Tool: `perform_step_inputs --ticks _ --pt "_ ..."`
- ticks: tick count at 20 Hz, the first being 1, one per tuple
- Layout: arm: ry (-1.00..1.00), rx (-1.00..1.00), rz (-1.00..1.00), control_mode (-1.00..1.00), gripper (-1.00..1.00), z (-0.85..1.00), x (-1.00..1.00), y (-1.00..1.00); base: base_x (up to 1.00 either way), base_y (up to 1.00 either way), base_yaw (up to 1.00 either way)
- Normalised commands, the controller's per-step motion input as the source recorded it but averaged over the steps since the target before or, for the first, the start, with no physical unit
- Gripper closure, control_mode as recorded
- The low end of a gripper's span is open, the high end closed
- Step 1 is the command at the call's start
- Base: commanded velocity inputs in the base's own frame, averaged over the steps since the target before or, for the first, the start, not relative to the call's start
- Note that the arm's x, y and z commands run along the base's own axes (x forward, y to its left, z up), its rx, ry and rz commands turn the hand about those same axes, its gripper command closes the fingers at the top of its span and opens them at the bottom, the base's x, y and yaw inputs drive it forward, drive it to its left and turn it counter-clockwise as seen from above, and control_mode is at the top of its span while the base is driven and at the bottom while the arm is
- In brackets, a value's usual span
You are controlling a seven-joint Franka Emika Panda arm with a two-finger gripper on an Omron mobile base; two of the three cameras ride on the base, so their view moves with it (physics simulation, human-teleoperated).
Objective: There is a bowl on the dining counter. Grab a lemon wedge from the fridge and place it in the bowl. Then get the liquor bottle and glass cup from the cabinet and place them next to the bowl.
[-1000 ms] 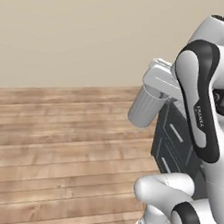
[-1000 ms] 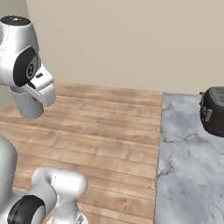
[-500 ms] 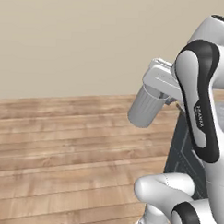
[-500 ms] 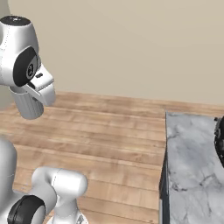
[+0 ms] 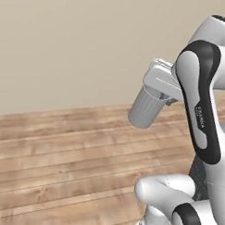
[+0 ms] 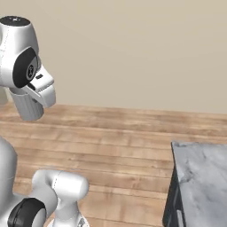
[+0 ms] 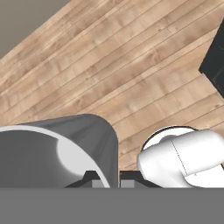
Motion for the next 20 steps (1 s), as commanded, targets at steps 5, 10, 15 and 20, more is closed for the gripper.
perform_step_inputs --ticks 5,10,15,20 --pt "0.00 0.00 0.00 1.00 1.00 0.00 0.00 0.00 1.00 0.48 -0.38" --pt "0.00 0.00 0.00 1.00 1.00 0.00 0.00 0.00 1.00 0.44 -0.44" --pt "0.00 0.00 0.00 1.00 1.00 0.00 0.00 0.00 1.00 0.36 -0.52" --pt "0.00 0.00 0.00 1.00 1.00 0.00 0.00 0.00 0.91 0.46 -0.57"
